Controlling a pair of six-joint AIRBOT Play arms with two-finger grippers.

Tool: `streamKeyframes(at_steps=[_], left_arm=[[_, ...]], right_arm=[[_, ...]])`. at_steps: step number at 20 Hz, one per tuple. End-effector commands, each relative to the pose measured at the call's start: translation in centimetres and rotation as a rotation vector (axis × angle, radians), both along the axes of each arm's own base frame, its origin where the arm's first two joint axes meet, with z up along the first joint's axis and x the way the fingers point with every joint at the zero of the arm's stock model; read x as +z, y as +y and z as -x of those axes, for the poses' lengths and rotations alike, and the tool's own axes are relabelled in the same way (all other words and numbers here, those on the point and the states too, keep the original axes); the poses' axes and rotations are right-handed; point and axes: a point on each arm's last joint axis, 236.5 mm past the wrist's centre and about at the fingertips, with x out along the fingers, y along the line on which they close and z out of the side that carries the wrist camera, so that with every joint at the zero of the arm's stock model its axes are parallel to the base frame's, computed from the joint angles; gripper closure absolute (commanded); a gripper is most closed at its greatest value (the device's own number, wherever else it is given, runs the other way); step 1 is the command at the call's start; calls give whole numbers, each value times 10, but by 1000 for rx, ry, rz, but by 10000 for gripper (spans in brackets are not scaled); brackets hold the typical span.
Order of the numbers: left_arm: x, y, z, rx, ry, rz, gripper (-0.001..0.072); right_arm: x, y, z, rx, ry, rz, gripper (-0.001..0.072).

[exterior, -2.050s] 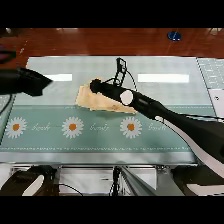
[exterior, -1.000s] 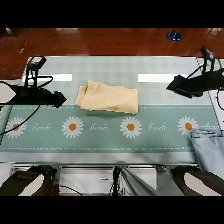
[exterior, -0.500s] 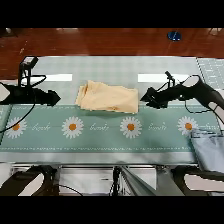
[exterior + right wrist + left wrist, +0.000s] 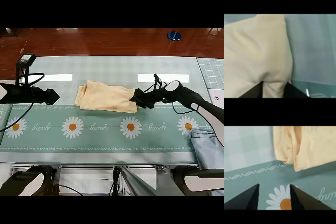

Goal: Fold the shirts.

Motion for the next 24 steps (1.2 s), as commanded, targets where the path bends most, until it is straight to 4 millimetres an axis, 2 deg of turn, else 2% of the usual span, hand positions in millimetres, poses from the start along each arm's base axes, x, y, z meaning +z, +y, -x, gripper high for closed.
streamKeyframes(at_steps=[1,2,5,8,11,12,14,16,18,21,24], left_arm=[[10,0,-5,3,-32,1,230],[10,0,-5,3,-33,1,231],[10,0,-5,3,-33,1,231],[10,0,-5,-6,-35,-5,231],[12,1,-8,-15,-54,-13,232],[13,1,-10,-13,-61,-13,232],[13,1,-11,-11,-67,-12,233],[14,1,-11,-11,-67,-12,239],[14,1,-11,-11,-67,-12,241],[14,1,-11,-10,-67,-11,247],[15,-4,-11,-7,-65,18,247]], right_arm=[[22,31,-13,-7,-79,-129,559],[37,40,-18,1,-108,-191,688],[106,63,-31,75,-223,-367,687],[193,61,-35,139,-374,-421,688],[275,34,-31,88,-494,-405,688],[297,19,-27,56,-525,-376,688],[324,-21,-19,-39,-553,-300,688],[332,-68,-7,-140,-543,-193,688],[323,-119,14,-229,-478,-57,688],[283,-194,66,-318,-268,167,688],[247,-266,133,-392,-15,385,689]])
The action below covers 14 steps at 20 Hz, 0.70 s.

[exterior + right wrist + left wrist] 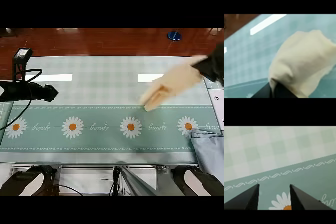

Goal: Fold the shirts.

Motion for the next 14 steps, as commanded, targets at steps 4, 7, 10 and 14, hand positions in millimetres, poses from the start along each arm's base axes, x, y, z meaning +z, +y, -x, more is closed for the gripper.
streamKeyframes(at_steps=[4,7,10,14], left_arm=[[4,-11,0,2,2,62,247],[4,-14,2,-1,10,74,247],[1,-15,6,-8,31,73,247],[-1,-16,10,-13,49,73,247]], right_arm=[[-57,-141,152,-273,568,340,689],[-56,-185,197,-395,702,452,689],[-47,-222,246,-524,843,560,689],[-36,-244,299,-637,978,598,689]])
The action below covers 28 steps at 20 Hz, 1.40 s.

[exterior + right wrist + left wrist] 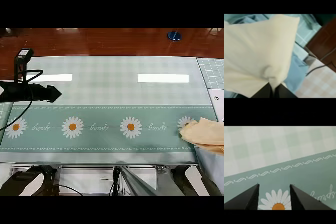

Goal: Fold the shirts.

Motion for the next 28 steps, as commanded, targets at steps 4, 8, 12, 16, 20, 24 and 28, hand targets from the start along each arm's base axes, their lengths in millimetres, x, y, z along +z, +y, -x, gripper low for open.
streamKeyframes(at_steps=[4,8,12,16,20,24,28], left_arm=[[-1,-1,3,-5,14,3,247],[-1,0,3,-3,12,2,247],[-1,0,2,-1,11,2,247],[1,1,0,4,-1,3,247],[1,1,-1,5,-5,3,247],[0,2,-2,5,-5,-3,247],[-1,3,-2,5,-2,-8,246]], right_arm=[[10,-19,88,-254,142,37,689],[-29,-1,115,-344,181,-106,688],[-82,31,151,-366,377,-272,688],[-107,40,193,-313,610,-301,675],[-134,12,192,-191,595,-210,254],[-130,-48,183,-214,527,93,265],[-101,-146,35,-332,-275,488,464]])
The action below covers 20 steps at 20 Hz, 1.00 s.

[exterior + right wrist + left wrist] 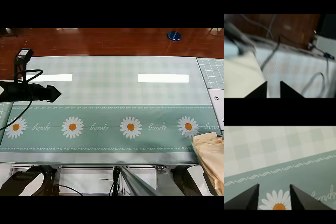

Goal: Fold the shirts.

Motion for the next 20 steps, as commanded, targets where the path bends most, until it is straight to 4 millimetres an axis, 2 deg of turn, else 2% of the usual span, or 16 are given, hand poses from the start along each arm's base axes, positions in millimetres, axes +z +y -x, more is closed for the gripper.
streamKeyframes(at_steps=[1,2,3,4,5,6,7,8,9,10,12,15,16,17,18,20], left_arm=[[0,1,0,0,0,-4,246],[0,1,-1,1,-4,-4,246],[1,1,-3,5,-12,-3,246],[4,1,-7,12,-32,0,245],[8,3,-15,24,-68,1,245],[16,4,-25,42,-118,10,245],[24,4,-35,60,-168,21,244],[34,2,-44,78,-216,49,244],[41,-3,-49,91,-243,84,244],[44,-11,-51,92,-249,120,243],[32,-28,-41,40,-190,127,239],[-13,-47,-14,-66,-1,73,237],[-31,-48,-5,-102,63,30,237],[-45,-48,2,-129,114,-10,236],[-58,-47,7,-148,160,-42,196],[-75,-39,8,-74,225,-57,21]], right_arm=[[77,-100,-185,99,-901,538,464],[155,-117,-243,76,-1335,756,464],[216,-119,-273,8,-1659,894,463],[259,-104,-314,36,-1840,914,463],[285,-70,-374,247,-1848,838,462],[298,-15,-443,571,-1744,727,462],[295,46,-498,838,-1624,614,462],[279,117,-542,1046,-1528,482,463],[255,180,-566,1201,-1432,360,469],[221,237,-574,1372,-1260,248,469],[135,296,-545,1572,-827,29,469],[40,282,-461,1549,-251,-269,450],[23,273,-438,1486,-158,-351,322],[8,271,-417,1441,-102,-452,252],[-5,277,-396,1408,-81,-569,227],[-19,291,-373,1362,-96,-731,226]])
